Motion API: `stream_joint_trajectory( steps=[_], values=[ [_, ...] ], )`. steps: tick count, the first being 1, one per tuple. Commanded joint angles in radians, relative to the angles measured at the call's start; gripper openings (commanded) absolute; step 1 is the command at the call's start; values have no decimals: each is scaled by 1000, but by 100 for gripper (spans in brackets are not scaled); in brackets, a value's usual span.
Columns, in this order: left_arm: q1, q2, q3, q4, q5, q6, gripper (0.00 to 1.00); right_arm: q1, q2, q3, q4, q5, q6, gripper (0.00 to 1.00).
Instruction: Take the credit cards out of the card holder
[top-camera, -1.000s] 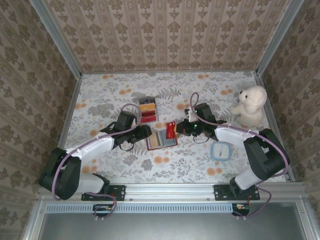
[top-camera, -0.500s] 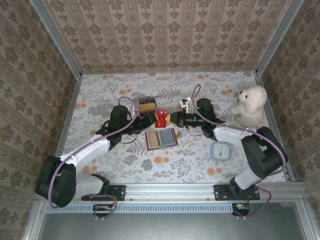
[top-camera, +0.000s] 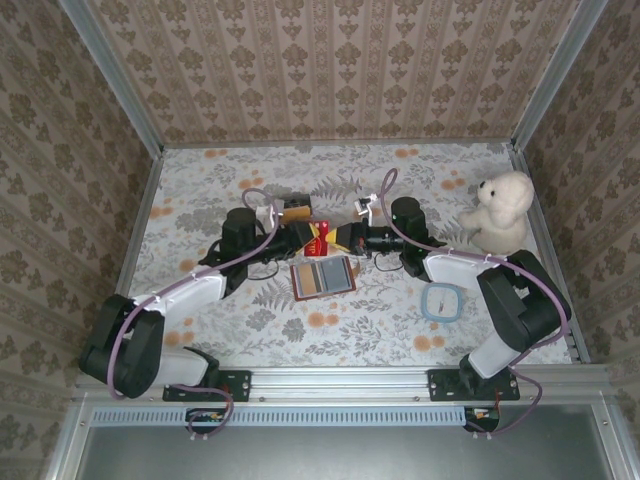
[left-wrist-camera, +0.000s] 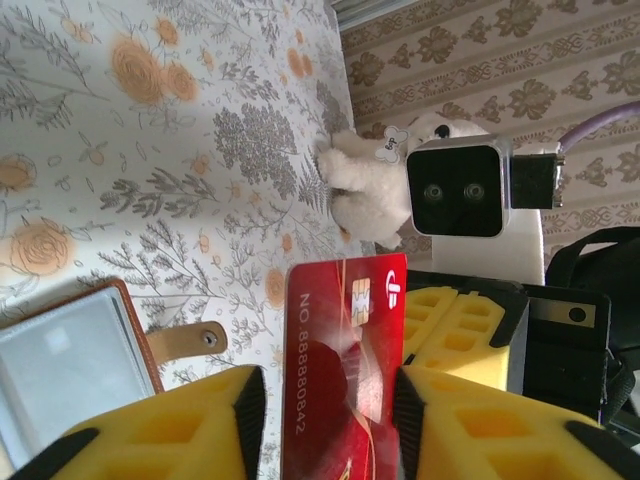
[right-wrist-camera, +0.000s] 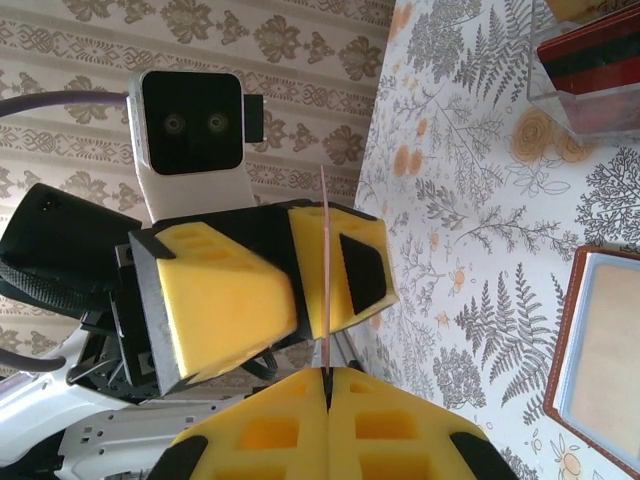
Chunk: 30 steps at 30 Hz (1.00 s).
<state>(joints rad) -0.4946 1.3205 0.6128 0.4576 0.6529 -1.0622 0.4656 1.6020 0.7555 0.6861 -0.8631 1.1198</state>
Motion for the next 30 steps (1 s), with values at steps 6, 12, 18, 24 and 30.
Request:
stream_joint_trajectory(
  steps=[6,12,18,24,30],
  values=[
    [19,-21,-34,72,32,26,15,4,22,12,20,-24,-16,0],
    [22,-65,-45,-26,-1,152,0,1,-21,16,-202,27,-134,34],
    [25,-148,5,-426,-242,472,0,0,-152,12,-538,207,-371,65],
    [65,-139,145,-665,-386,684,0,-2,-265,44,-802,348,-562,82],
    [73,-49,303,-751,-427,901,0,-8,-330,65,-879,421,-652,97]
  ],
)
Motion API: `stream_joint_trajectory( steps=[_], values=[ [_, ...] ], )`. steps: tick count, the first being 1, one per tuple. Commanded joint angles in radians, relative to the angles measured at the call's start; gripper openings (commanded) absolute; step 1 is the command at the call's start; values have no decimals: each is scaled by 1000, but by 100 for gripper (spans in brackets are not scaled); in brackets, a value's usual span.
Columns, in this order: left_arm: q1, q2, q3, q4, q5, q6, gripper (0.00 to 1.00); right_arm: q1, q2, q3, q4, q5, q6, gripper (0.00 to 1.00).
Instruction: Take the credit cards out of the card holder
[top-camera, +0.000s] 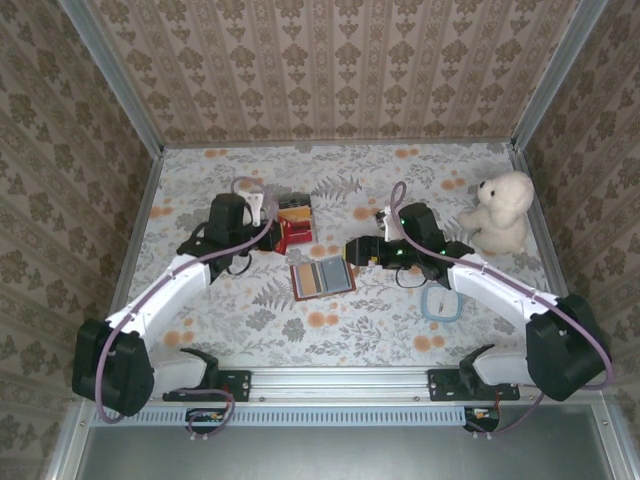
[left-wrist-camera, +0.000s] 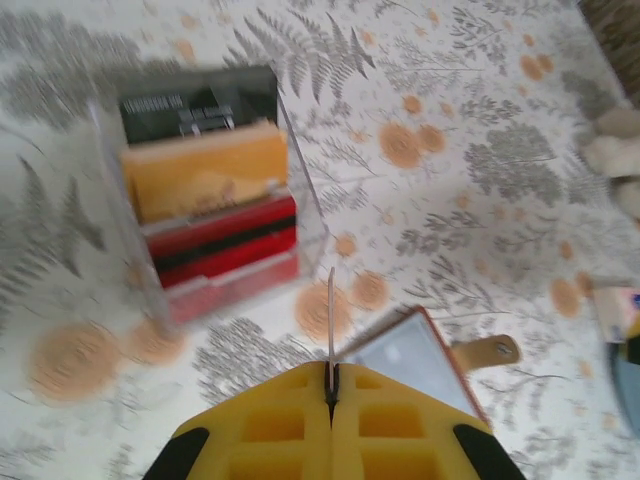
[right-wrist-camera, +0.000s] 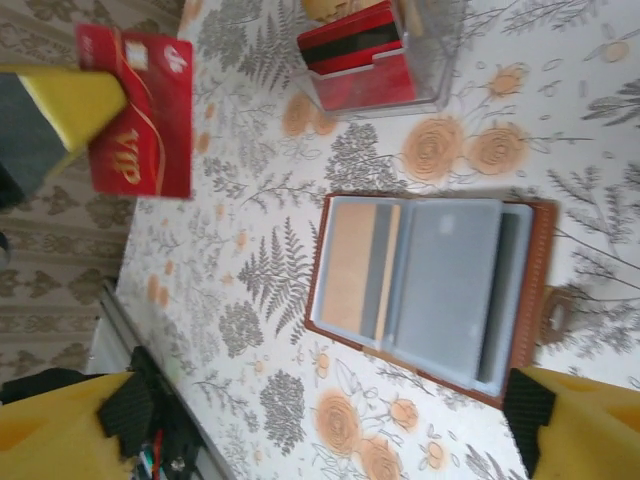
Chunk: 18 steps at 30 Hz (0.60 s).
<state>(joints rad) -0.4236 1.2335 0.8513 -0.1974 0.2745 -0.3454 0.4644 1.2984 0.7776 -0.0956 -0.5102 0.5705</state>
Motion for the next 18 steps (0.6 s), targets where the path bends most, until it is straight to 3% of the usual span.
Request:
stream_joint_trajectory(
  steps=[1,10,15,18],
  values=[
    [2,60,96,-107,-36,231,0,-9,-23,58,-108,73,-114,99],
    [-7,246,368,-229,44,682,0,-48,68,141,-155,202,-163,100],
    [-26,334,453,-304,49,949,0,-109,167,177,-170,175,-161,100],
    [-26,397,504,-343,20,1040,0,-123,189,172,-158,167,-161,100]
  ],
)
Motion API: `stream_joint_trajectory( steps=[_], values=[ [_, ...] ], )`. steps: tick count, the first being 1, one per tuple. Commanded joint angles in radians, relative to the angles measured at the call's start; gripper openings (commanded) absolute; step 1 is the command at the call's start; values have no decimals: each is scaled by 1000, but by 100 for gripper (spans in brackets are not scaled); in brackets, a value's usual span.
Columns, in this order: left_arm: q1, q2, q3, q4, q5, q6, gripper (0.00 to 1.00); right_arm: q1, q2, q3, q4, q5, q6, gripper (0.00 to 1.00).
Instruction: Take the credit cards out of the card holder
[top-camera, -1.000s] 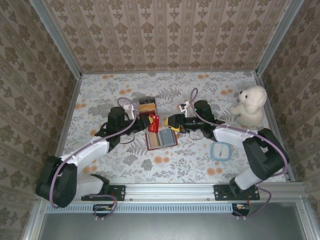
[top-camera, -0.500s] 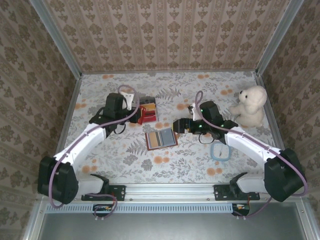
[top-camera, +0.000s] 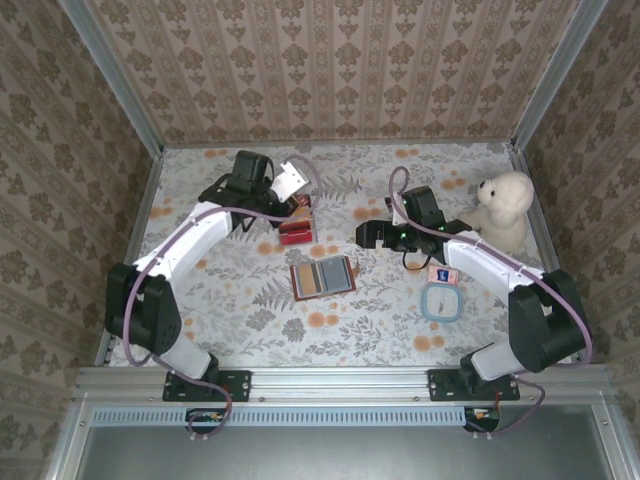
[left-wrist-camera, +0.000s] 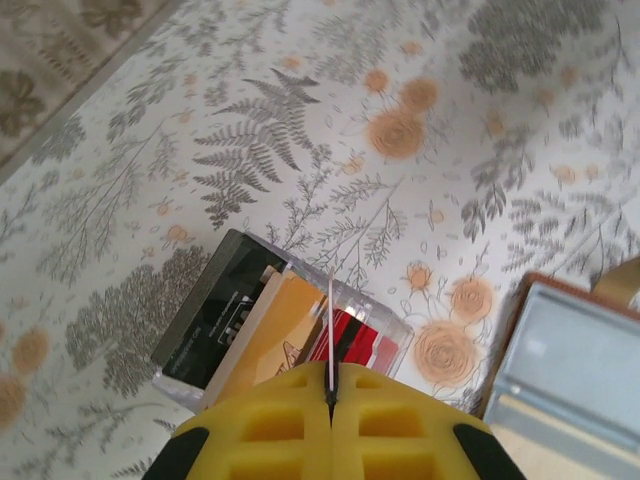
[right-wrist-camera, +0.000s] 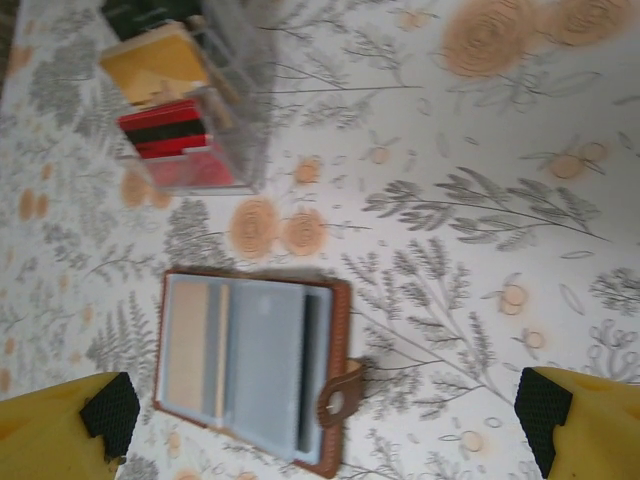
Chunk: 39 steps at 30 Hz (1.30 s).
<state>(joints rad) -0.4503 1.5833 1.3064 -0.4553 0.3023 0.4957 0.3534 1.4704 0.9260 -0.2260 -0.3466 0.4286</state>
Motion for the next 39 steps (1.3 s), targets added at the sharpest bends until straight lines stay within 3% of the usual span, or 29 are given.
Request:
stream_joint_trajectory(
  steps=[1,9,14,27,34,39],
  values=[
    [1,66,66,-97,-20,214,0,-15,24,25,-28,6,-15,100],
    [1,199,154,-191,31,417,0,-32,26,-4,-22,6,-3,100],
    [1,270,237,-302,-3,481,0,-35,40,-1,-31,-19,-6,100],
    [15,360,300,-346,57,457,0,-35,47,-6,-27,-49,6,100],
    [15,381,301,-314,18,436,0,-36,54,-2,-24,-70,15,100],
    [15,392,309,-329,21,432,13,-43,55,1,-23,-84,21,100]
  ],
)
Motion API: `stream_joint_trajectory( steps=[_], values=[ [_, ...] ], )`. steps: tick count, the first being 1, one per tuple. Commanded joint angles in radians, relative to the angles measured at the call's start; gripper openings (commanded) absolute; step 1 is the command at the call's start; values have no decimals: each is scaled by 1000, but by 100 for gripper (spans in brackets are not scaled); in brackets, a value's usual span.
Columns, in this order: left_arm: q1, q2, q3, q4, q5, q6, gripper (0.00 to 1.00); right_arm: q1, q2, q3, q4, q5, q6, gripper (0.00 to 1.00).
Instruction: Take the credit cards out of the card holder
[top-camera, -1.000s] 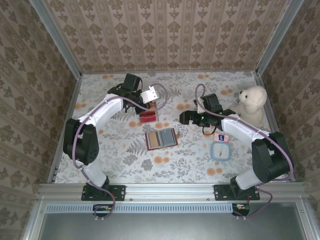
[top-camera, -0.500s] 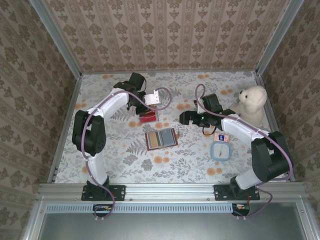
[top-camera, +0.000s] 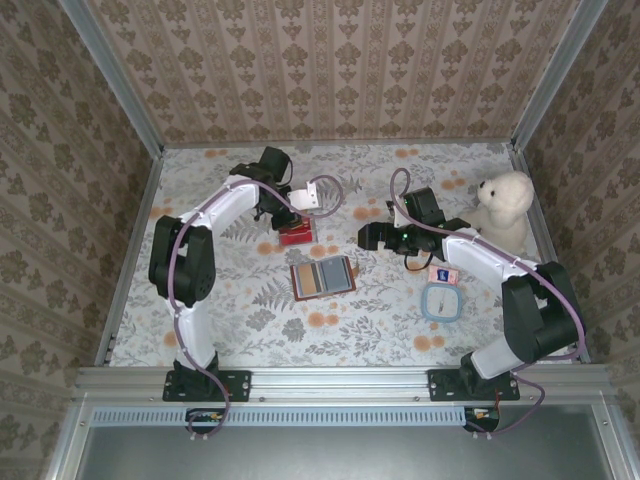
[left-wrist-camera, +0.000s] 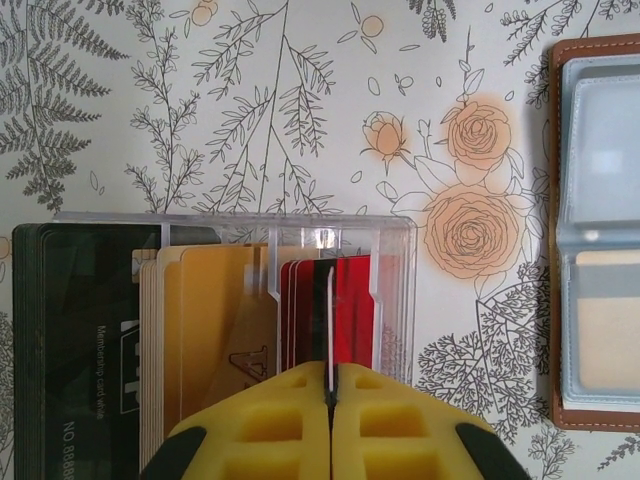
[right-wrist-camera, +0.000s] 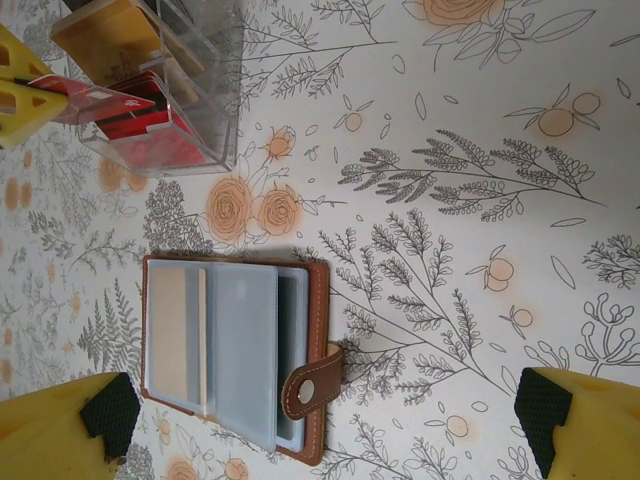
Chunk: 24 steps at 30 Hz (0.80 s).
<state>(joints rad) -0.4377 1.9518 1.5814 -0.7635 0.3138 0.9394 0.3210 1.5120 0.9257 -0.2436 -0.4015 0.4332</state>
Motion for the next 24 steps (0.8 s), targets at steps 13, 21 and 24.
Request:
stream_joint_trajectory(
  steps=[13,21,24],
  values=[
    [7,-60,-7,130,-51,-152,35,-23,-14,-2,-10,-53,18,100],
    [10,-266,-201,389,7,-513,100,61,-48,8,-24,-45,51,97],
    [7,-349,-294,458,15,-601,100,130,-37,28,-52,-17,73,95]
  ],
)
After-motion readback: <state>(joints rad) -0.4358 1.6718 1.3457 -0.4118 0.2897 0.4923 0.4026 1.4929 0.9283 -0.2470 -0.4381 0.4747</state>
